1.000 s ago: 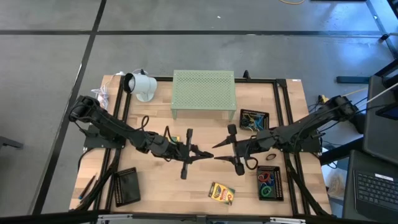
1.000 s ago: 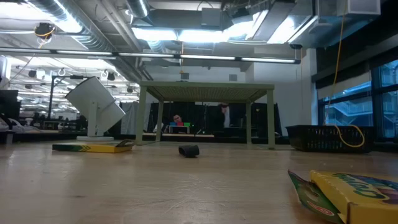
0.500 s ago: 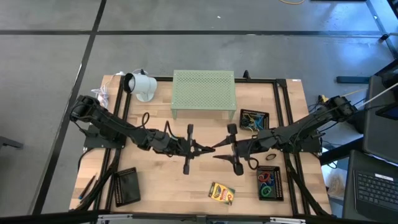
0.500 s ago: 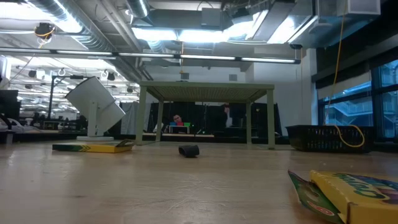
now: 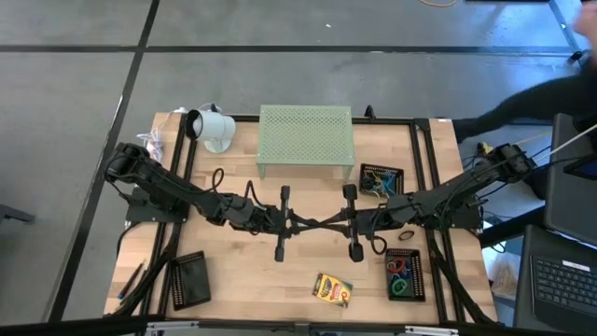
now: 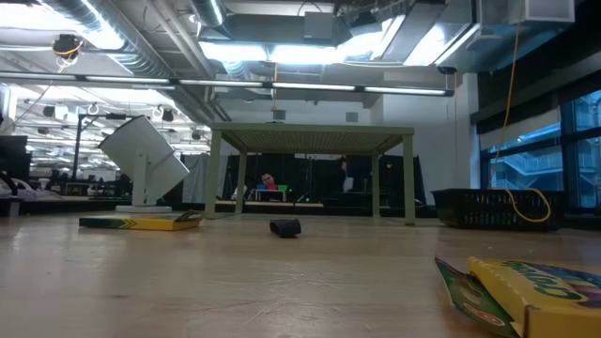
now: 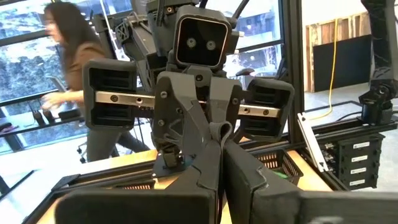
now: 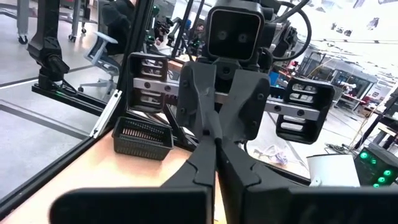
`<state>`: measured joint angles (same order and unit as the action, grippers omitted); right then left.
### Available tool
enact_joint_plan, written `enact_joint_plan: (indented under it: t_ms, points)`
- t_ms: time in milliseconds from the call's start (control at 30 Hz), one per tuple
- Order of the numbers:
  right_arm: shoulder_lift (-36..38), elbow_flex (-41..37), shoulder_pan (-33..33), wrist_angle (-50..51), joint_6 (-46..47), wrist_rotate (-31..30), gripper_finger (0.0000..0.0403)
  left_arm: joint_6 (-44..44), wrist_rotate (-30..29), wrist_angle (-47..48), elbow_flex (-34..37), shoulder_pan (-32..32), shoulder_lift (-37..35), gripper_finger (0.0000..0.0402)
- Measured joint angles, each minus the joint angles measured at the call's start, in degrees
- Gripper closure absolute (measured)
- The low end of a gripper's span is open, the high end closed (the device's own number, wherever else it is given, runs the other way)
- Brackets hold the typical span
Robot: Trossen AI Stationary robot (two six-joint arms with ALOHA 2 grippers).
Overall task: Pick & Place Office Desk Supplies
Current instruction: Put the black rubber band into the top right black bin
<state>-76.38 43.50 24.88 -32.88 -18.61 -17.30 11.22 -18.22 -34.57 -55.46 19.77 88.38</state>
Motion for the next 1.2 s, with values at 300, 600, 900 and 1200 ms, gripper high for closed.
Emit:
enact_joint_plan:
  t_ms: [300, 600, 900, 1200]
  points:
    - [0.0, -0.1, 0.0, 0.3, 0.2, 0.2, 0.0399, 0.1, 0.5, 1.5, 0.0, 0.1, 0.0, 0.0331]
    - [2.7, 0.0, 0.6, 9.3, 1.9, -10.9, 0.0399, 6.2, -16.7, 1.9, 0.0, 1.8, 0.1, 0.0247]
    - [11.9, 0.0, 1.1, 37.9, 18.4, -22.5, 0.0400, 0.9, -42.4, 8.3, 0.0, 2.7, 0.0, 0.0214]
    - [18.3, 0.0, 0.4, 77.3, 52.0, -25.3, 0.0401, -5.1, -40.3, 14.1, 0.0, 2.6, 0.0, 0.0212]
